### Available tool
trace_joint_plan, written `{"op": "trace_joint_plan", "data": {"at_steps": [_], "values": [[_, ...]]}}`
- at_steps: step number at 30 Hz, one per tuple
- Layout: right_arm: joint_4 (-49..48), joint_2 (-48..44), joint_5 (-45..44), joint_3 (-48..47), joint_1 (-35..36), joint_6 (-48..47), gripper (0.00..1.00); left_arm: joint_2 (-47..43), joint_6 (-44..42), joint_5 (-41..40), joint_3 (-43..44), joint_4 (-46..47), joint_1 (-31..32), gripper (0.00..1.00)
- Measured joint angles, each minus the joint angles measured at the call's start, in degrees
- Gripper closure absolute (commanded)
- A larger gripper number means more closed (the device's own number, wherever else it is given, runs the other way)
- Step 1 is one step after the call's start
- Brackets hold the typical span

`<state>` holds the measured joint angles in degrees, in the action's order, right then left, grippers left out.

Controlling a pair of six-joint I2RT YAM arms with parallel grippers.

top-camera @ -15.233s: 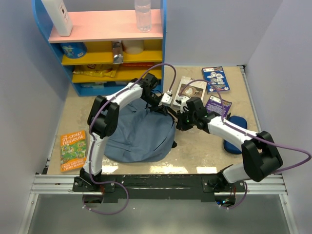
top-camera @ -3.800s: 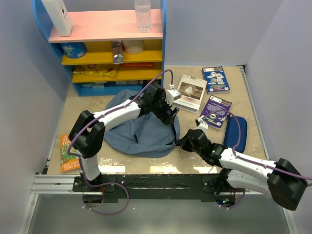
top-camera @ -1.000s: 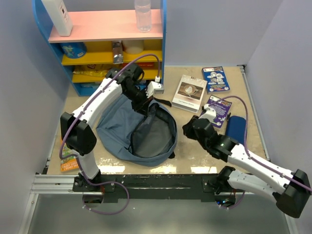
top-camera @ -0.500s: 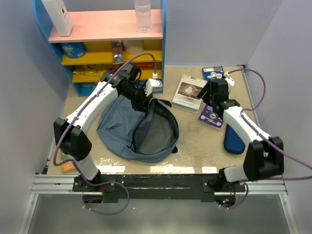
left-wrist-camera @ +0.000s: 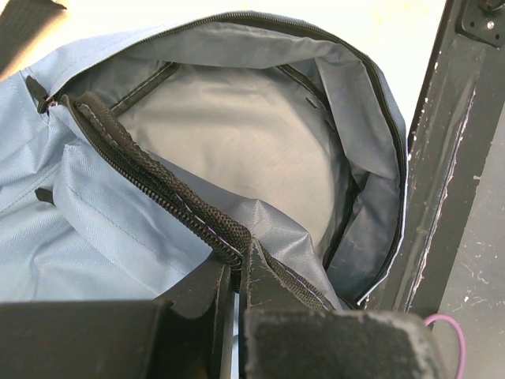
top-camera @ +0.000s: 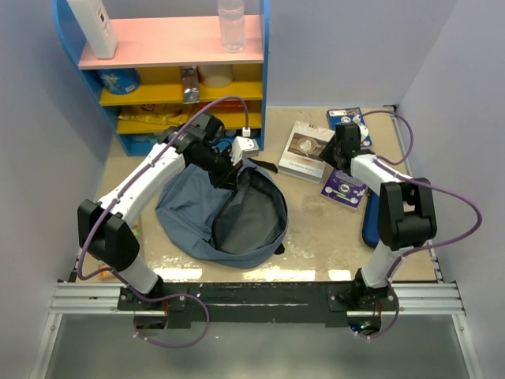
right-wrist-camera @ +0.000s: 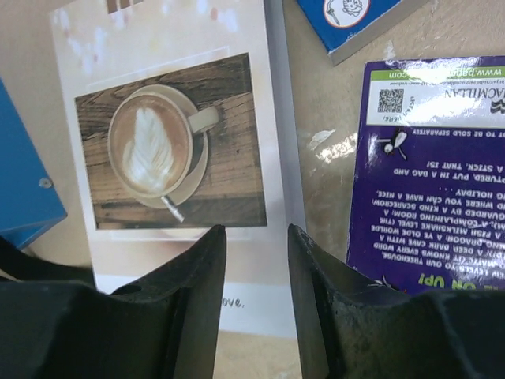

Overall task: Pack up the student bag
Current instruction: Pick up the stationery from the center of the board.

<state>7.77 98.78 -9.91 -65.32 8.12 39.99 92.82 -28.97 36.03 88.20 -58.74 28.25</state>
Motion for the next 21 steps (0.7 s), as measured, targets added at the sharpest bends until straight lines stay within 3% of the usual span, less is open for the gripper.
{"op": "trace_joint_plan", "data": {"at_steps": [8,14,15,18,21], "values": [[-0.7,4.3,-1.5,-4.0,-1.5,-0.2,0.52,-2.7,0.0,-0.1,-2.0,1.1,0.0,1.00],[0.4,5.1,-5.9,-7.0,-2.6,0.1,0.34,-2.8,0.0,-0.3,-2.8,1.1,0.0,1.00],[1.6,4.6,-8.1,-6.8,-3.0,0.3,0.24,-2.9,0.0,-0.3,-2.9,1.2,0.0,1.00],[7.9,2.2,-12.7,-6.4,-5.8,2.5,0.13,-3.3,-0.1,-0.4,-3.7,1.8,0.0,1.00],[15.4,-0.3,-15.3,-6.8,-10.4,4.3,0.10,-3.5,-0.1,-0.4,-4.3,2.4,0.0,1.00]]}}
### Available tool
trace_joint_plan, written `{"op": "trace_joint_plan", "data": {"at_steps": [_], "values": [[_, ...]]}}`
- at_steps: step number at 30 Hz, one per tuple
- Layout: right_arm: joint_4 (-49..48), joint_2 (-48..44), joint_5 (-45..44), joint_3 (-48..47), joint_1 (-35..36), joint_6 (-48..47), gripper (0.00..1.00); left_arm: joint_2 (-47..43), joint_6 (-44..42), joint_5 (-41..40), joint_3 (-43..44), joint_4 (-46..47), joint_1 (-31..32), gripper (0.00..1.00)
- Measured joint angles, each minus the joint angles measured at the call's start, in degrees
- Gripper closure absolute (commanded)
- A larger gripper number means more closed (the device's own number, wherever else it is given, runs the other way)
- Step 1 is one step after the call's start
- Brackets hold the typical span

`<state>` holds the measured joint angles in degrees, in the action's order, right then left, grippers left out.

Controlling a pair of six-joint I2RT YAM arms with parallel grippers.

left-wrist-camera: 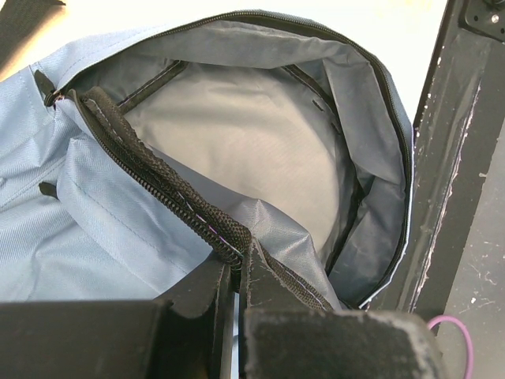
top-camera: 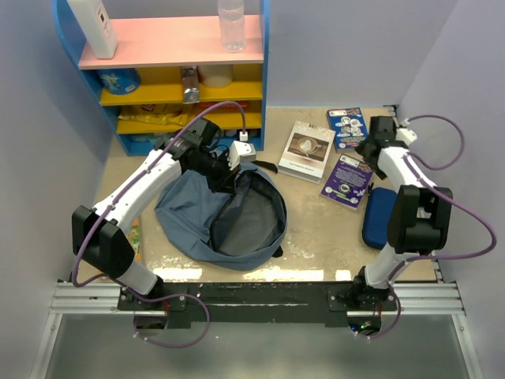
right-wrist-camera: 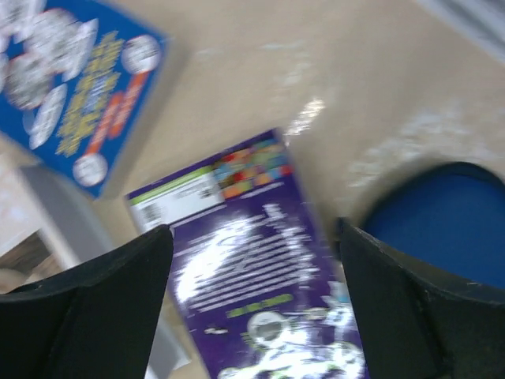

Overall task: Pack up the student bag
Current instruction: Pick up the stationery from the center of the board.

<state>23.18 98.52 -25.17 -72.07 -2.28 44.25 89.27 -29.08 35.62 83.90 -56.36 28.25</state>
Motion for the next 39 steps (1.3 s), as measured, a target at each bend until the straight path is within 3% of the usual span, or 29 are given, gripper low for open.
{"op": "trace_joint_plan", "data": {"at_steps": [4,11,19,31,39], "values": [[11.3,-1.6,-3.5,-1.1,-5.6,2.2,0.05,-0.3,-0.2,0.1,-1.7,1.5,0.0,1.00],[22.9,-3.5,-6.4,-0.3,-6.1,3.0,0.05,-0.3,-2.1,0.0,-2.4,1.9,0.0,1.00],[23.2,-11.2,-4.4,8.8,-6.4,-0.7,0.01,-0.3,-3.3,0.1,-2.4,1.9,0.0,1.00],[19.9,-6.3,-2.5,13.8,-6.4,-9.4,0.01,-0.3,-3.3,0.1,-2.4,1.9,0.0,1.00],[18.6,-5.6,-1.9,14.5,-6.3,-11.9,0.14,-0.3,-3.1,0.2,-2.4,2.0,0.0,1.00]]}}
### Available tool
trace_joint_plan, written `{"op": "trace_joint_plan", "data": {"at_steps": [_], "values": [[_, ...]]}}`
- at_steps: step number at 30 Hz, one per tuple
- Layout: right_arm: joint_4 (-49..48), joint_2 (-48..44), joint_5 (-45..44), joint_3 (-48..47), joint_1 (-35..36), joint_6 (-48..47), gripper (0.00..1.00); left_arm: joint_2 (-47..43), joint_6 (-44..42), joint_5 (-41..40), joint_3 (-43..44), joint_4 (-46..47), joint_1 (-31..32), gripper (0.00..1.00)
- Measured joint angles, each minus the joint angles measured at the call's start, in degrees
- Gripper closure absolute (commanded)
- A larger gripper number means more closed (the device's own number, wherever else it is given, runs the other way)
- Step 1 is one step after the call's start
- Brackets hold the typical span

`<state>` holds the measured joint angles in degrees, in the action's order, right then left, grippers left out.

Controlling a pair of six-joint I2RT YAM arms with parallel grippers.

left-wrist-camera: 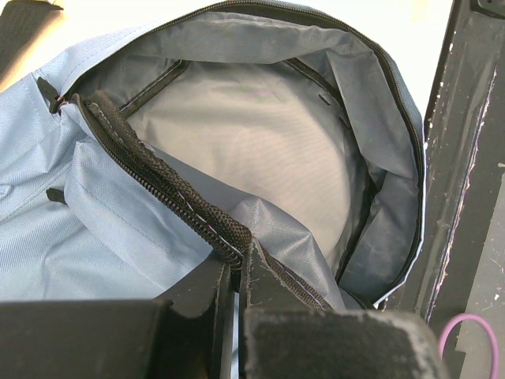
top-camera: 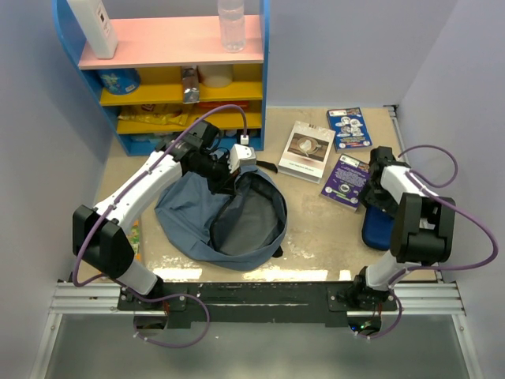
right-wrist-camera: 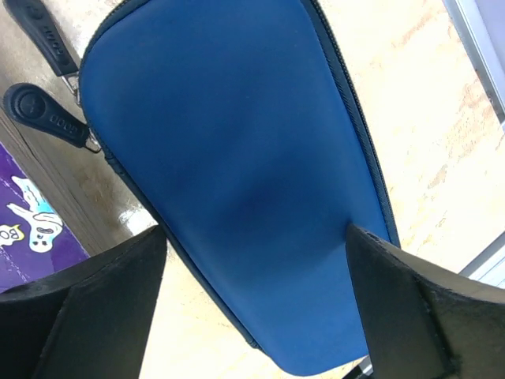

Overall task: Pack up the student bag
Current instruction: Pick up the stationery from the center of the board.

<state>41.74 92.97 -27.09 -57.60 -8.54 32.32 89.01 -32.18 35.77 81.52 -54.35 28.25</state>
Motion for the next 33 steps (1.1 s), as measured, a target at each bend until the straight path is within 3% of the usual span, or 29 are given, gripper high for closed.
{"op": "trace_joint_plan", "data": {"at_steps": [5,12,14,16,19,24,27,33], "values": [[-2.1,-0.6,1.3,1.3,0.0,-1.3,0.27,0.0,0.0,0.0,0.1,0.0,0.0,1.00],[-3.7,-1.1,2.1,2.5,0.0,-2.6,0.06,0.0,0.1,0.0,1.9,-0.2,0.0,1.00],[-4.2,-0.4,2.0,2.7,-0.2,-2.8,0.15,0.0,0.2,0.0,2.3,-0.4,0.0,1.00],[-4.1,-0.3,1.8,2.7,0.0,-3.3,0.35,0.0,0.2,0.0,2.5,-0.6,0.0,1.00],[-4.2,-0.6,1.7,3.0,-0.1,-4.0,0.53,0.0,0.2,0.0,2.5,-0.6,0.0,1.00],[-6.8,-5.7,2.8,5.4,0.1,-5.8,0.69,0.0,0.2,0.0,2.6,-0.7,0.0,1.00],[-8.2,-11.4,6.6,7.4,0.5,-5.9,0.87,0.0,0.2,0.0,2.6,-0.7,0.0,1.00],[-10.6,-22.6,19.3,8.3,10.3,-2.3,0.96,0.0,1.2,-0.1,2.9,-1.0,0.0,1.00]]}}
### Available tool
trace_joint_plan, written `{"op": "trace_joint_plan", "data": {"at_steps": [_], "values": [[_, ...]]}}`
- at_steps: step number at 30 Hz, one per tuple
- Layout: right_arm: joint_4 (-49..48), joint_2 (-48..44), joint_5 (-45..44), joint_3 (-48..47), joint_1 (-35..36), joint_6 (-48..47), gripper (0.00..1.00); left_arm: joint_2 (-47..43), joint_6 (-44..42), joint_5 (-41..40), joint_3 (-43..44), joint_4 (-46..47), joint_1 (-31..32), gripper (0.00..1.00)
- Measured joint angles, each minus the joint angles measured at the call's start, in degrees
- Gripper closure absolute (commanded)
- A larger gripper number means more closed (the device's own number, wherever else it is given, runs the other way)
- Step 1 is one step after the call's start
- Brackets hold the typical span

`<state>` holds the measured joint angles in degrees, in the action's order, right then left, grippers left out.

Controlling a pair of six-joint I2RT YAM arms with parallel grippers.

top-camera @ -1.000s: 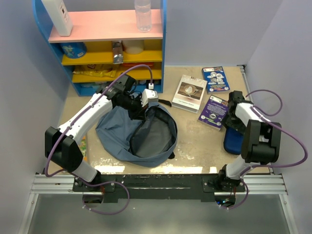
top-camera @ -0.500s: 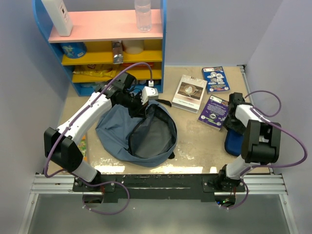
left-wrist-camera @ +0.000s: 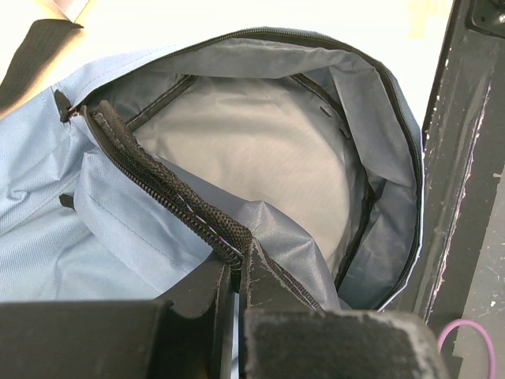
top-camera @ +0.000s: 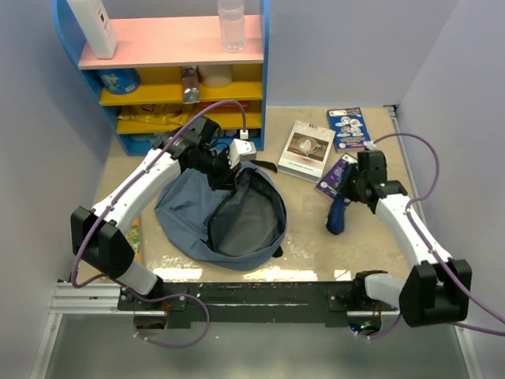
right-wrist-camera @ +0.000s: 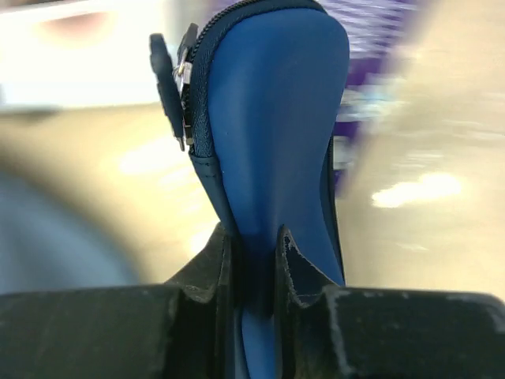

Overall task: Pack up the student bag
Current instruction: Pick up the stationery from the center of the board, then place the stationery in the student bag.

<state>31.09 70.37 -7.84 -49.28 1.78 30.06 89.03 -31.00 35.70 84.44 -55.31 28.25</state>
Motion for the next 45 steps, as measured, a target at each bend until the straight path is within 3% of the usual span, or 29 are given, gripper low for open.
{"op": "trace_joint_plan", "data": {"at_steps": [3,7,13,21,27,32,38,40,45], "values": [[-3.1,-5.0,8.2,0.0,7.0,2.6,1.00,0.0,0.3,0.0,0.2,-0.1,0.0,1.00],[-5.6,-9.0,13.5,-0.4,11.3,5.1,1.00,0.0,0.4,-0.3,0.3,-0.1,0.0,1.00],[-8.0,-9.7,19.1,-0.7,16.4,8.1,1.00,0.2,0.5,-1.1,0.3,-0.1,0.0,1.00],[-23.1,-8.6,25.1,-0.2,29.1,15.7,0.97,2.0,1.7,-1.6,1.9,-0.7,0.0,1.00],[-26.5,0.3,22.5,-2.8,38.3,14.7,0.98,2.2,1.9,-2.6,4.6,-3.2,0.0,1.00],[-17.4,6.9,11.6,-6.8,44.5,8.0,0.98,2.2,1.9,-3.8,7.5,-5.6,0.0,1.00],[-10.2,8.2,3.4,-10.3,47.5,2.1,0.96,2.2,2.0,-4.9,11.6,-8.3,0.0,1.00],[-9.6,9.2,1.5,-10.4,48.2,1.2,0.91,2.2,2.1,-4.9,13.3,-9.2,0.0,1.00],[-9.7,17.4,-2.5,-11.8,51.1,-0.2,0.54,2.2,2.5,-4.0,18.1,-12.2,0.0,1.00]]}}
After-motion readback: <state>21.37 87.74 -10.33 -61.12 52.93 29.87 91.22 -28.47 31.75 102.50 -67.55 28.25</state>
